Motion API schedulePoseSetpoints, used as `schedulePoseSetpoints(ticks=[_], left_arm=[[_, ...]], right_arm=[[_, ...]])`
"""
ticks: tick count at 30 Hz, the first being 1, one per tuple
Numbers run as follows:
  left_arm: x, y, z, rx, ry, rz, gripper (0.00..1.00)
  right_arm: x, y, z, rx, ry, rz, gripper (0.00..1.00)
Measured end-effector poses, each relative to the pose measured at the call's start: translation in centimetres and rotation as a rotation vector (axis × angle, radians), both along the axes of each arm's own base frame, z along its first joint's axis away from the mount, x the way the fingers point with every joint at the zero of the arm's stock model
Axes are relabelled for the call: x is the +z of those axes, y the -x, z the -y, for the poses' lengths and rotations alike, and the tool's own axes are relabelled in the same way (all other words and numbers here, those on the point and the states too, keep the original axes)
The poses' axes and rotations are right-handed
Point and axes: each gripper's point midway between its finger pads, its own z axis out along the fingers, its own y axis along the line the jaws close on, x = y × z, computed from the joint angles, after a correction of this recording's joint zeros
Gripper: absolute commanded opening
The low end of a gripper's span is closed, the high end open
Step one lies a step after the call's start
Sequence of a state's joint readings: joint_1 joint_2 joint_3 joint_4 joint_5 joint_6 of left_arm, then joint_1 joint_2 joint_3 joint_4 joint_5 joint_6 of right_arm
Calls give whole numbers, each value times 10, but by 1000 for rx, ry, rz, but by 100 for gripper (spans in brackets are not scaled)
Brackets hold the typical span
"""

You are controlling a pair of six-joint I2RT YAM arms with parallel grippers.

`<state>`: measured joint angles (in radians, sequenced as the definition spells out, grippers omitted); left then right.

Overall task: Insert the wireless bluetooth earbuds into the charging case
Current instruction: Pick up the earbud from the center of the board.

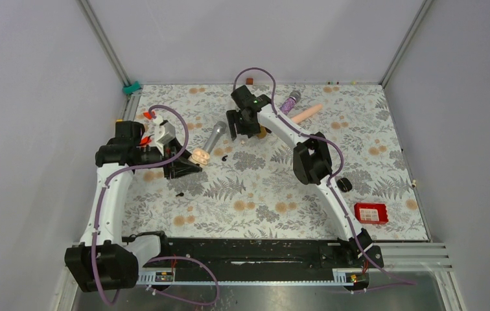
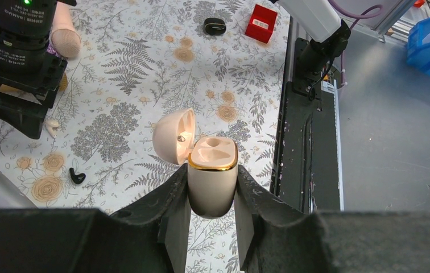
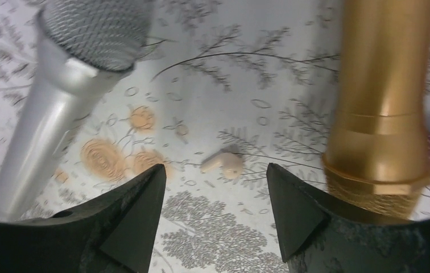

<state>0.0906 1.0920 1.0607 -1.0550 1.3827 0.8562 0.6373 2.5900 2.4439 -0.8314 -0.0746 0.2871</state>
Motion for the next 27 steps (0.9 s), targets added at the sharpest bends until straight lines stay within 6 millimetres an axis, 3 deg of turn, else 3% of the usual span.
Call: schedulePoseSetpoints(ticks=[5,9,12,27], left_arm=[[1,3,0,-8,1,6,0],[0,5,0,-12,0,6,0],[2,7,0,-15,-1,14,0],[5,11,-1,-27,8,20,0]], right_arm=[[-3,-12,17,-123,76,44,76],[-9,-15,26,-174,117,57,60],[-11,-16,30,-197,130,57,54],[-20,-4,24,-210,116,9,51]])
